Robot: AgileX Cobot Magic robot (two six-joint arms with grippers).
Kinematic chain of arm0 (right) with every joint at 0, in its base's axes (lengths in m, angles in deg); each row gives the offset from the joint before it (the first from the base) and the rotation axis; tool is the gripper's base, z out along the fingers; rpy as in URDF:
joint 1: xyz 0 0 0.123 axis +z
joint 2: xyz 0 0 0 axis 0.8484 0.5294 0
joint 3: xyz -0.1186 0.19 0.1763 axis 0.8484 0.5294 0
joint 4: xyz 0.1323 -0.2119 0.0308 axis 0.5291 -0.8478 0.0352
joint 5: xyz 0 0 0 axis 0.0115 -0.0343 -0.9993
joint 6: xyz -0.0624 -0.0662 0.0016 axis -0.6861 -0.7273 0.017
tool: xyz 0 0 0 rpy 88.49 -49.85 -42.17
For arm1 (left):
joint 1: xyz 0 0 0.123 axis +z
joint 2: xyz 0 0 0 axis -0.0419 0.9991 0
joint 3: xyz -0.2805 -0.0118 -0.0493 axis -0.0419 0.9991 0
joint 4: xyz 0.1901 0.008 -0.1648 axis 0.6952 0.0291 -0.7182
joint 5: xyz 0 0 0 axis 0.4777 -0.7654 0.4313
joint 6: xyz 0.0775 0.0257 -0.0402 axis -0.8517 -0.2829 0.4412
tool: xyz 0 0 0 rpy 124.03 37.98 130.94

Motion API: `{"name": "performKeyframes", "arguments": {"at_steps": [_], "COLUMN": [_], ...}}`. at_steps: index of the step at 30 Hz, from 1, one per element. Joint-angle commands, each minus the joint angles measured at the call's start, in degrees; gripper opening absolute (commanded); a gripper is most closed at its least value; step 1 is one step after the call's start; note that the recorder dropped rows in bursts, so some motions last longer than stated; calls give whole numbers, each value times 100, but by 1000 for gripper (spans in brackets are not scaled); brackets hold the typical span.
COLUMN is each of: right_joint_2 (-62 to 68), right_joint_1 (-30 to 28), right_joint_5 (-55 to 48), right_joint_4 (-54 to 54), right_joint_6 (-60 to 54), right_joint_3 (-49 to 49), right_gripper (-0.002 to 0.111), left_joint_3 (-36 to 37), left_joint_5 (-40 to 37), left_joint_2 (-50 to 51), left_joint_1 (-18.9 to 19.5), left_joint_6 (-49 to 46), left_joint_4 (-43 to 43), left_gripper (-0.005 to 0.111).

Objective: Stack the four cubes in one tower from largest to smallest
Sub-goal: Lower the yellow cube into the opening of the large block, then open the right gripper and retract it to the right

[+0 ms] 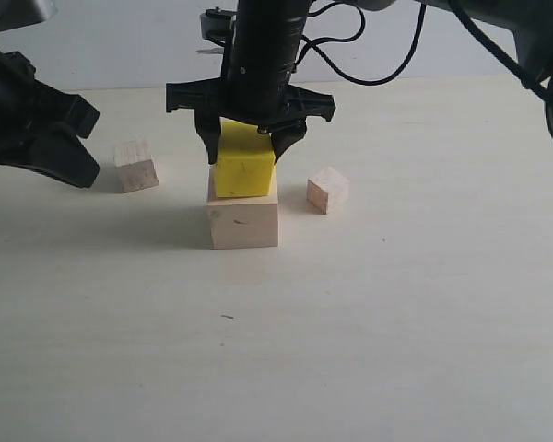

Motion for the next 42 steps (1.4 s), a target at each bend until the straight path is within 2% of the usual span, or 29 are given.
{"name": "performKeyframes", "arguments": {"at_steps": [1, 7, 42], "right_joint_2": [22, 22, -433], "right_joint_1": [-4, -4, -4], "right_joint_5": [-10, -10, 26], "right_joint_4": [-100, 41, -76], "right_joint_6": [22, 21, 172], "right_joint_3": [-36, -36, -36], "right_gripper": [62, 70, 70], "left_joint_3": [20, 20, 20], "left_joint_5": [3, 3, -107], "left_joint_2": [-52, -52, -52], "left_joint_1": [-30, -30, -30], "left_joint_6": [10, 10, 10], "left_joint_4": [22, 22, 90], "left_gripper": [0, 0, 0]}}
